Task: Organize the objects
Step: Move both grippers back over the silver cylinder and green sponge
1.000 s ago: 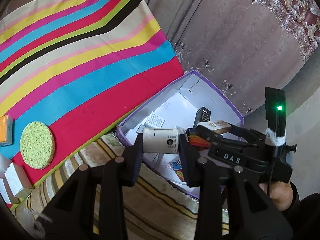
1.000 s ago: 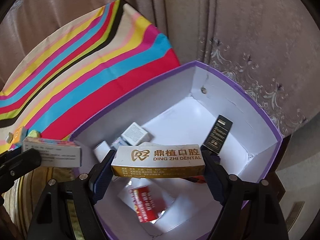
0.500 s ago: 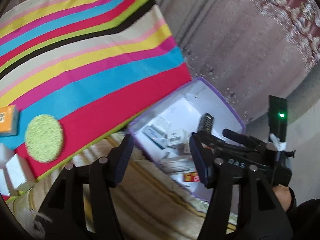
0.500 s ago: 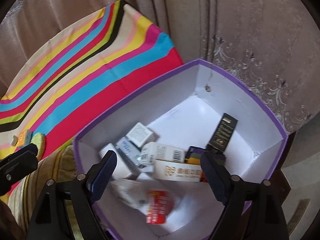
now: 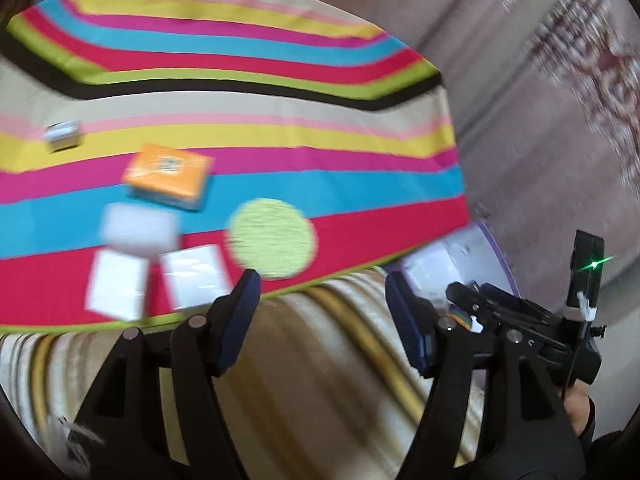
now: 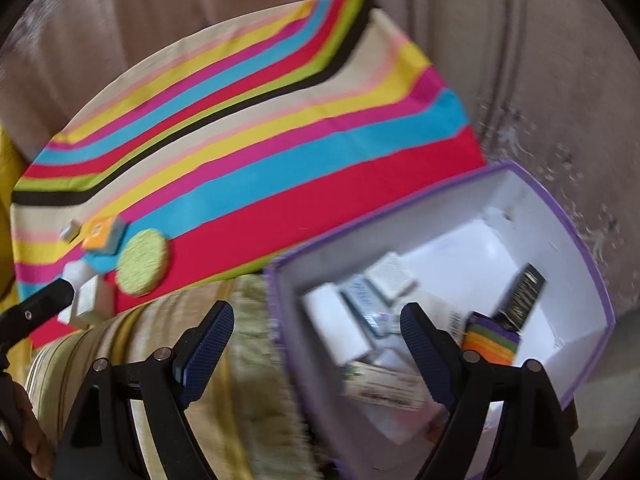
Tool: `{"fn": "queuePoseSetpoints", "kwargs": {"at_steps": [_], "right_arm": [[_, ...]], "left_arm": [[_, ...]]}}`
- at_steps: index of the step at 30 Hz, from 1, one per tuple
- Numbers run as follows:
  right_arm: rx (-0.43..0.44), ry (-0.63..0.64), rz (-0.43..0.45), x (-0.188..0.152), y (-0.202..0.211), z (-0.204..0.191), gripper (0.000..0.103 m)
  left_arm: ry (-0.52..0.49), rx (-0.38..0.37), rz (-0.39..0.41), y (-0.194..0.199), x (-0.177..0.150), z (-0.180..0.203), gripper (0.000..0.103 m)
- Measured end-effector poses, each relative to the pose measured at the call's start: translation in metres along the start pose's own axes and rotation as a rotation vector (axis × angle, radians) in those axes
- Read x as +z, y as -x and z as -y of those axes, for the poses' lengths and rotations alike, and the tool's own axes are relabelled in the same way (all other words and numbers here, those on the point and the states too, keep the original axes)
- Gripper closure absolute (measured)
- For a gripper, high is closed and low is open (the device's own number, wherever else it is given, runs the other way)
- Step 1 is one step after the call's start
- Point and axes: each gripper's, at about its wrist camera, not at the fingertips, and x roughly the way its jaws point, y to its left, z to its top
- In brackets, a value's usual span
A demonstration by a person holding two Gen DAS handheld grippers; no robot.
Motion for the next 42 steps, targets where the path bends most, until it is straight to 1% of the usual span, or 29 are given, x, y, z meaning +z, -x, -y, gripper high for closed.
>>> {"fn": "queuePoseSetpoints", "kwargs": {"at_steps": [3, 6, 10, 13, 19, 22, 26, 31, 38, 42], "right_arm": [[0.017, 0.052, -0.004, 0.003, -0.003, -0.024, 0.017], [0.034, 0.101, -0.019, 0.007, -0.009, -0.046, 0.017], [0.035, 0.171, -0.032, 0.012, -0.02, -0.074, 0.017], [0.037, 0.208, -0.049, 0.018, -0.036, -0.093, 0.017], [0.054, 0.374, -0.116, 0.016, -0.064, -0.134, 0.017], [0.06, 0.441, -0.123, 0.015, -0.071, -0.148, 0.017], [0.071, 0.492, -0.136, 0.015, -0.08, -0.16, 0.016], [0.087, 0.534, -0.161, 0.017, -0.094, -0.173, 0.015], [0.097, 0.529, -0.184, 0.024, -0.107, -0.178, 0.015], [0.104, 0.525, -0.198, 0.026, -0.114, -0.18, 0.015]], "left_arm": [[0.048, 0.066, 0.033, 0.018, -0.004, -0.028, 0.031], [0.088, 0.097, 0.053, 0.027, -0.006, -0.05, 0.03], [0.126, 0.163, 0.078, 0.039, -0.007, -0.077, 0.028], [0.148, 0.203, 0.088, 0.042, -0.003, -0.093, 0.024], [0.162, 0.29, 0.092, 0.041, 0.01, -0.125, 0.024], [0.176, 0.324, 0.089, 0.037, 0.018, -0.141, 0.023], [0.194, 0.354, 0.077, 0.028, 0.03, -0.159, 0.021], [0.187, 0.384, 0.07, 0.019, 0.045, -0.173, 0.018], [0.172, 0.403, 0.068, 0.006, 0.064, -0.183, 0.016], [0.17, 0.413, 0.083, -0.003, 0.078, -0.19, 0.014]]}}
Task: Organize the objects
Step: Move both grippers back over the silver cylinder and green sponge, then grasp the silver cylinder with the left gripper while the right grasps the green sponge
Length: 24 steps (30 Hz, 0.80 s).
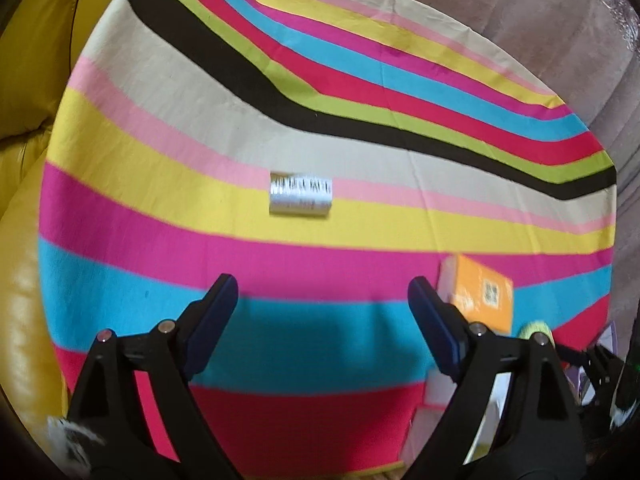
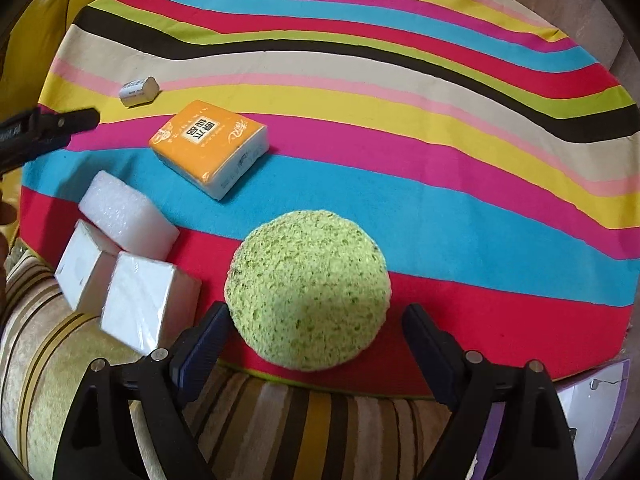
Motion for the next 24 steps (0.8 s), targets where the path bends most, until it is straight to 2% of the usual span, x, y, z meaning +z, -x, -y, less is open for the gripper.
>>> {"fn": "queuePoseSetpoints", "kwargs": {"at_steps": [8, 11, 13, 14, 17, 24], "right_arm": [[0.003, -0.012, 0.022, 0.008, -0.003, 0.005, 0.014], [0.001, -0.022, 0.031, 0.012, -0.005, 0.008, 0.014], [0.0, -0.025, 0.034, 0.015, -0.007, 0.009, 0.013], [-0.001, -0.025, 0.034, 0.017, -0.008, 0.008, 0.012], [-0.001, -0.027, 0.035, 0.021, -0.011, 0.008, 0.007], [-0.004, -0.025, 0.039, 0.022, -0.011, 0.018, 0.006]], "left_arm": [[-0.001, 0.036, 0.007, -0.034, 0.033, -0.01, 0.015], [-0.013, 0.052, -0.006, -0.045, 0.039, -0.009, 0.021], [-0.016, 0.06, -0.022, -0.054, 0.041, -0.009, 0.03], [-0.025, 0.062, -0.031, -0.058, 0.041, -0.008, 0.04], [-0.042, 0.07, -0.042, -0.065, 0.042, -0.007, 0.053], [-0.047, 0.039, -0.031, -0.059, 0.036, -0.002, 0.053]]}}
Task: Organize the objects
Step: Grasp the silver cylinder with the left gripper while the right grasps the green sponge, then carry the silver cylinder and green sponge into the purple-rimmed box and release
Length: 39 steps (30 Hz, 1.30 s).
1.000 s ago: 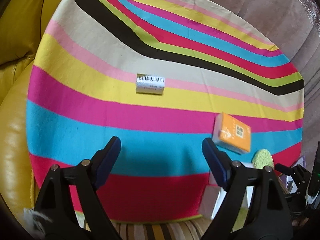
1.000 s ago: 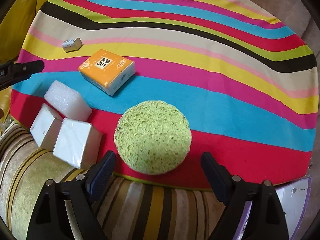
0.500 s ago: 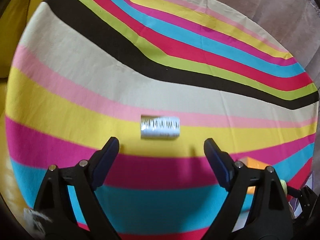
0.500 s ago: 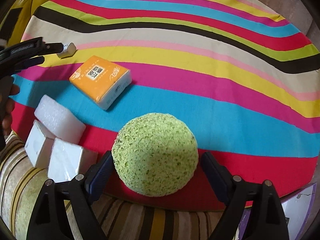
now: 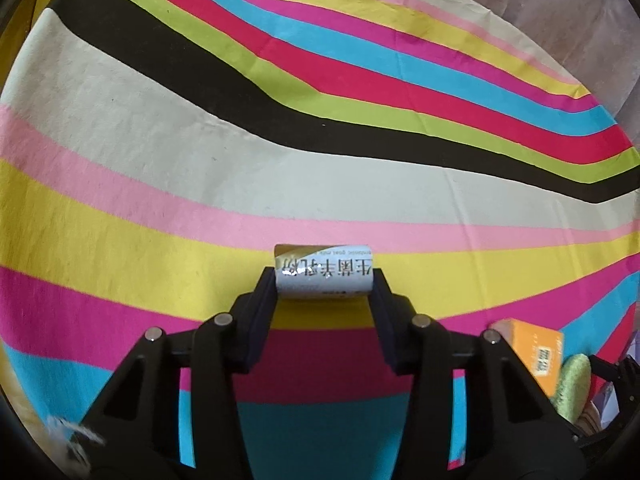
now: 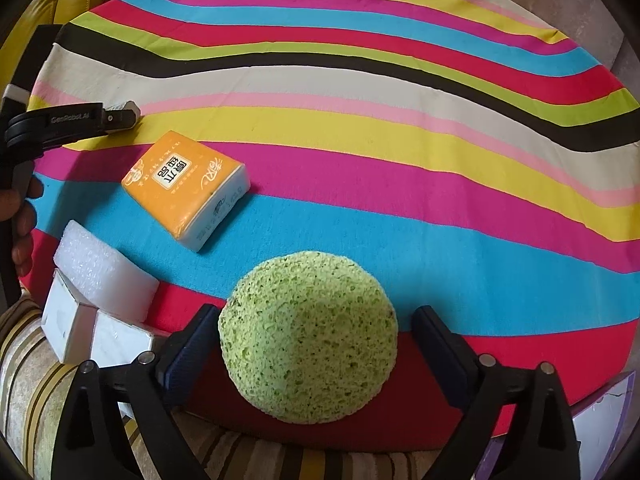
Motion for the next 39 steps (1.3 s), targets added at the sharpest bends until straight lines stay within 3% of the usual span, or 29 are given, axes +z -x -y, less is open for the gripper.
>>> {"fn": "queuePoseSetpoints", "kwargs": {"at_steps": [9, 24, 39], "right_arm": [[-0.014, -0.023, 0.013, -0.008, 0.009, 0.002, 0.021], [-0.063, -0.083, 0.071, -0.037, 0.048, 0.007, 0.021], [-0.065, -0.178, 0.153, -0.07, 0.098, 0.027, 0.021]], "left_arm": [[0.025, -0.064, 0.031, 0.037, -0.023, 0.011, 0.053], [0.009, -0.187, 0.061, 0.097, -0.077, 0.054, 0.053], [-0.08, -0.24, 0.047, 0.127, -0.112, 0.111, 0.053]]}}
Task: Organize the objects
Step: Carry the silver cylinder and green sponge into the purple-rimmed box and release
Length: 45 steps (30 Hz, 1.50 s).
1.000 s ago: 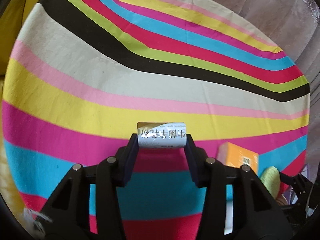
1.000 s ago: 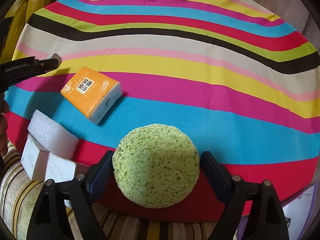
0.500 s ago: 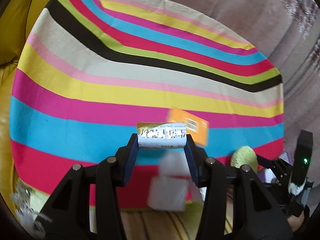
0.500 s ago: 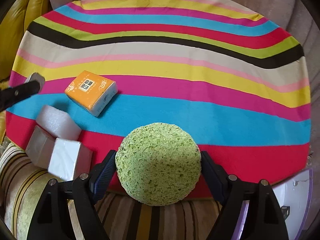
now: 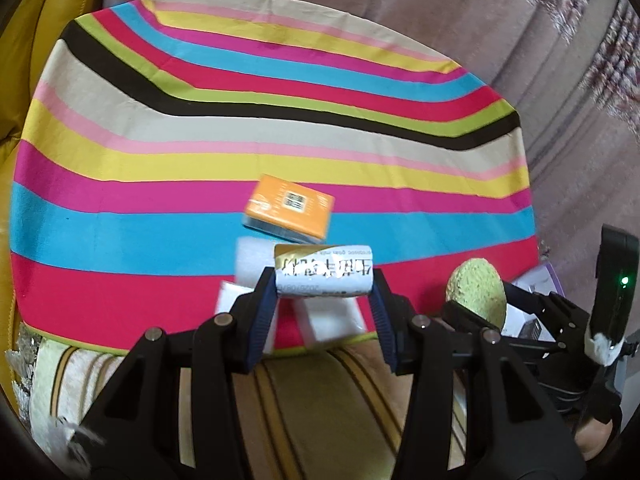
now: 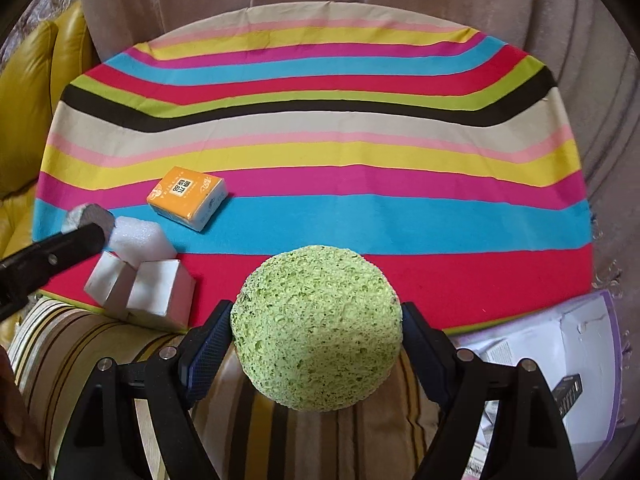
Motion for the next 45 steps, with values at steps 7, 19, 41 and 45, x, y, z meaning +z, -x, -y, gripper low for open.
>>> {"fn": "queuePoseSetpoints", "kwargs": {"at_steps": [7, 19, 41, 45], "right_arm": [[-0.023, -0.059, 0.014, -0.015, 0.016, 0.018, 0.021], [-0.088, -0.164, 0.011, -0.041, 0.039, 0.06, 0.021], [-0.209, -0.399, -0.002, -0.097, 0.063, 0.151, 0.021], [-0.239, -0.435, -0.012, -0.105, 0.062, 0.164, 0.021]], "left_arm": [[-0.051, -0.03, -0.024, -0.002, -0.01, 0.03, 0.053], [-0.138, -0.094, -0.085, -0.01, -0.023, 0.081, 0.053], [-0.381, -0.221, -0.195, -0.038, -0.05, 0.194, 0.053], [-0.427, -0.23, -0.214, -0.044, -0.056, 0.213, 0.053]]}}
